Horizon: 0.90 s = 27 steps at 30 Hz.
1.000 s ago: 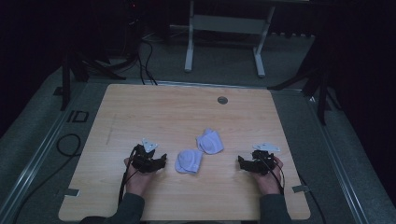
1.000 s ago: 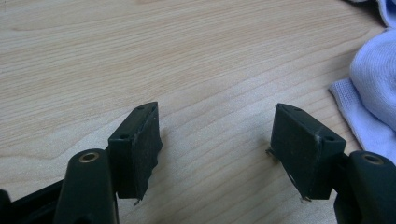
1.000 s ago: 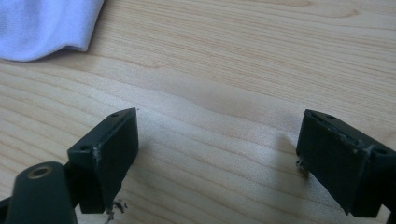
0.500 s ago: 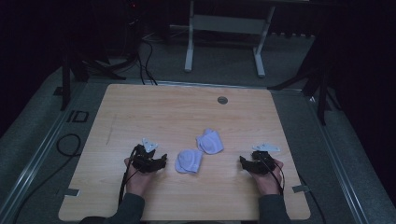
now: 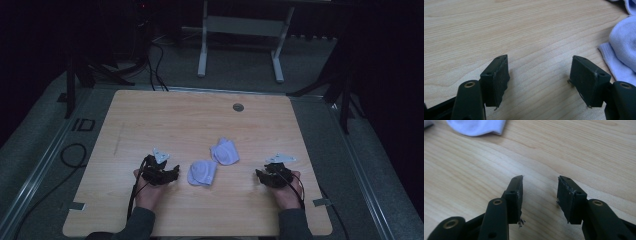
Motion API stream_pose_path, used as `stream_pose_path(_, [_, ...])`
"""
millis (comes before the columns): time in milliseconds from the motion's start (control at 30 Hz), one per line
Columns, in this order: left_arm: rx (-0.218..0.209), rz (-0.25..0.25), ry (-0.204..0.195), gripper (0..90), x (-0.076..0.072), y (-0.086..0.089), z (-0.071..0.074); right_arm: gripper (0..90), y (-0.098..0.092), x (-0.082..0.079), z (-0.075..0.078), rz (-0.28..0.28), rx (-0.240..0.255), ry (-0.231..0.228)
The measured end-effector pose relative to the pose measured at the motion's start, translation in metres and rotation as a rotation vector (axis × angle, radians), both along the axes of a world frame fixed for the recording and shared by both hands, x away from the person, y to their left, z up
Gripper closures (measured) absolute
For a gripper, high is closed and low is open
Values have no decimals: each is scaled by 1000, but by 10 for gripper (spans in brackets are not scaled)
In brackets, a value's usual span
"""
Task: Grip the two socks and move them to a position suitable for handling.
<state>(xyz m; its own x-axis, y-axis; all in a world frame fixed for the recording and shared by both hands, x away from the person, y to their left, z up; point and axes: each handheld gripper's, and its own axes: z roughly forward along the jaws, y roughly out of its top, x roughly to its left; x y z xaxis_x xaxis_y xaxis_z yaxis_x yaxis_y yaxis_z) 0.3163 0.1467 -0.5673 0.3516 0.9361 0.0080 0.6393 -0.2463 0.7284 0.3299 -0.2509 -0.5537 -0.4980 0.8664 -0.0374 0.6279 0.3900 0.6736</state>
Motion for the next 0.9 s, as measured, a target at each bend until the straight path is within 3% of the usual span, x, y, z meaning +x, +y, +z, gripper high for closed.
stream_pose_path(400, [-3,-1,-6,316,0,0,-1,566,18,-6,20,98,-15,-16])
stream_pose_path(833, [-2,0,-5,313,0,0,-1,584,44,-5,23,189,-33,-10])
stream_pose_path(900, [-1,1,-4,311,0,0,-1,630,49,-5,23,211,-28,-6])
